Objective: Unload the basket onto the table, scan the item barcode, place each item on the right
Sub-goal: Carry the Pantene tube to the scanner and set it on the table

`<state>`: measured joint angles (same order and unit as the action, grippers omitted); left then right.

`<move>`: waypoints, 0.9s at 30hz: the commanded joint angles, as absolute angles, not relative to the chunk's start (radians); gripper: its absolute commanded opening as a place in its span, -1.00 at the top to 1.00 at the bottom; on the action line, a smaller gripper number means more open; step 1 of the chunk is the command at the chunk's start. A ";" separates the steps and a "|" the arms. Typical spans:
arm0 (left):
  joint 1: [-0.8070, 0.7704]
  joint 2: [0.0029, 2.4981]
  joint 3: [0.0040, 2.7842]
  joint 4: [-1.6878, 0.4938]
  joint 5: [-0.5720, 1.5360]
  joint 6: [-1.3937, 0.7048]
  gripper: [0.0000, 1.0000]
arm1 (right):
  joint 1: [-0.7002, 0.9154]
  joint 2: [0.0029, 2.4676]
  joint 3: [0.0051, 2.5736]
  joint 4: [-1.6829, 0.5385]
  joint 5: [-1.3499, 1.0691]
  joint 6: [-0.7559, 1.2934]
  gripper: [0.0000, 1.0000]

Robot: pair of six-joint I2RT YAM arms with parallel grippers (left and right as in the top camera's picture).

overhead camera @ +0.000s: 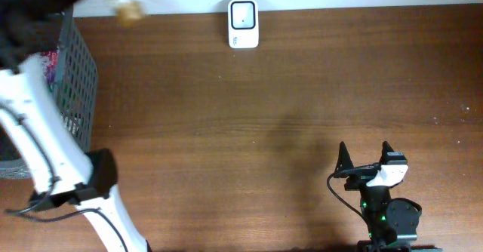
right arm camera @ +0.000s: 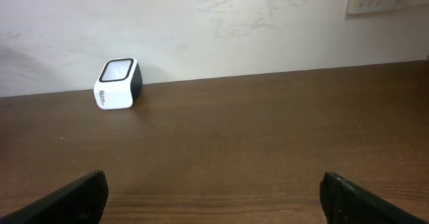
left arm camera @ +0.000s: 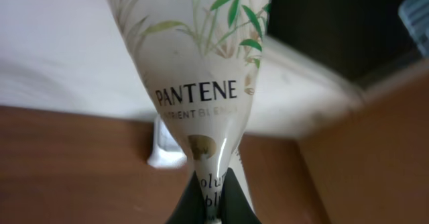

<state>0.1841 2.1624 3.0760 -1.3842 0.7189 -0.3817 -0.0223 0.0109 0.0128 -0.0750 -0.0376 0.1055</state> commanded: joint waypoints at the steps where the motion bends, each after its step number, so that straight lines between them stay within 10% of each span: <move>1: -0.028 2.144 3.017 -1.515 0.438 -0.346 1.00 | -0.014 0.004 0.006 -0.079 -0.029 0.109 -0.97; 9: -0.416 2.145 2.436 -1.377 -0.030 -0.456 1.00 | -0.014 0.004 0.006 -0.079 -0.029 0.109 -0.97; 16: -0.546 2.145 1.813 -0.759 -0.031 -0.488 1.00 | -0.014 0.004 0.006 -0.079 -0.029 0.109 -0.97; 27: -0.653 2.144 1.699 -0.491 0.128 -0.606 0.78 | -0.014 0.004 0.006 -0.079 -0.029 0.109 -0.98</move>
<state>-0.6060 2.1754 1.6901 -0.5209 0.0483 -0.5961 -0.0223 0.0113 0.0128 -0.0750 -0.0376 0.1055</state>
